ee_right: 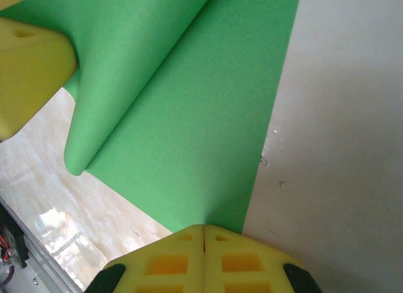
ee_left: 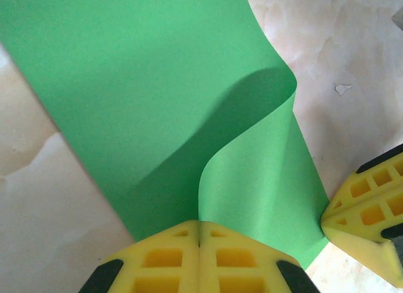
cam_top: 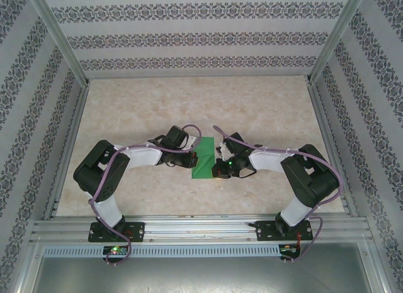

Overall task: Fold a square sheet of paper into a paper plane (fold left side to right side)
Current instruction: Fold the triangle a second time at the center of the table.

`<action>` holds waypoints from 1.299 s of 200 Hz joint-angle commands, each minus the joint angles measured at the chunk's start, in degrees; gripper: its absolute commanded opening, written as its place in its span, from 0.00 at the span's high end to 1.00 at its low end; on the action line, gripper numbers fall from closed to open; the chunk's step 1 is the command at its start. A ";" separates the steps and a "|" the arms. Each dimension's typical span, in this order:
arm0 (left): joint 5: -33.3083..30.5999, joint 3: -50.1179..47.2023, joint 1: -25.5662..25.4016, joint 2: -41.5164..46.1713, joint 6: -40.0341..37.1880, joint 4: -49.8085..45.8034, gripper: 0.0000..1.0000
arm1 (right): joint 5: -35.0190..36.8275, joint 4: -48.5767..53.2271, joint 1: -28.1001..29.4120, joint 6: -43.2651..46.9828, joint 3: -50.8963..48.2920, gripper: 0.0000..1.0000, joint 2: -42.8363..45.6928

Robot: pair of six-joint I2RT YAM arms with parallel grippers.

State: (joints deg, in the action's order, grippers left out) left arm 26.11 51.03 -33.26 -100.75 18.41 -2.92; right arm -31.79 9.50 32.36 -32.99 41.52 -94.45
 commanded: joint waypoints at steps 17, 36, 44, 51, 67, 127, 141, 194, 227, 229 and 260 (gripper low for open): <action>-1.45 1.62 0.60 -0.21 -1.67 1.25 1.00 | 1.38 3.03 -0.64 0.80 0.05 1.00 -1.15; -1.92 1.62 0.64 -0.24 -1.89 0.79 1.00 | 1.30 3.06 -0.63 0.83 0.06 1.00 -1.09; -2.01 1.60 0.65 -0.18 -2.00 0.73 1.00 | 1.29 3.12 -0.64 0.83 0.08 1.00 -1.13; -2.12 1.54 0.63 -0.30 -2.07 0.76 1.00 | 1.36 3.06 -0.63 0.81 0.06 1.00 -1.16; -2.18 1.60 0.65 -0.40 -2.00 0.94 1.00 | 1.34 3.12 -0.67 0.83 0.06 1.00 -1.26; -2.32 2.38 0.64 -1.11 -2.20 0.44 1.00 | 1.29 3.08 -0.72 0.82 -0.03 1.00 -1.26; -2.47 2.38 0.64 -1.10 -2.24 0.27 1.00 | 1.18 3.07 -0.74 0.83 -0.03 1.00 -1.32; -2.90 2.30 0.64 -1.07 -2.93 -0.68 1.00 | 1.19 3.08 -0.76 0.80 0.06 1.00 -1.42; -3.41 2.15 0.64 -1.03 -3.30 -1.24 1.00 | 1.20 3.07 -0.74 0.82 0.06 1.00 -1.61; -3.40 2.13 0.65 -1.03 -3.30 -1.22 1.00 | 1.20 3.07 -0.72 0.82 0.06 1.00 -1.61; -3.52 2.03 0.65 -1.17 -3.30 -1.05 1.00 | 1.03 3.07 -0.72 0.82 0.06 1.00 -1.70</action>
State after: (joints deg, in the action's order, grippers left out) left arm 23.44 52.12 -33.26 -101.32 16.69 -3.11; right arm -32.25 9.54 31.99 -32.97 41.52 -94.59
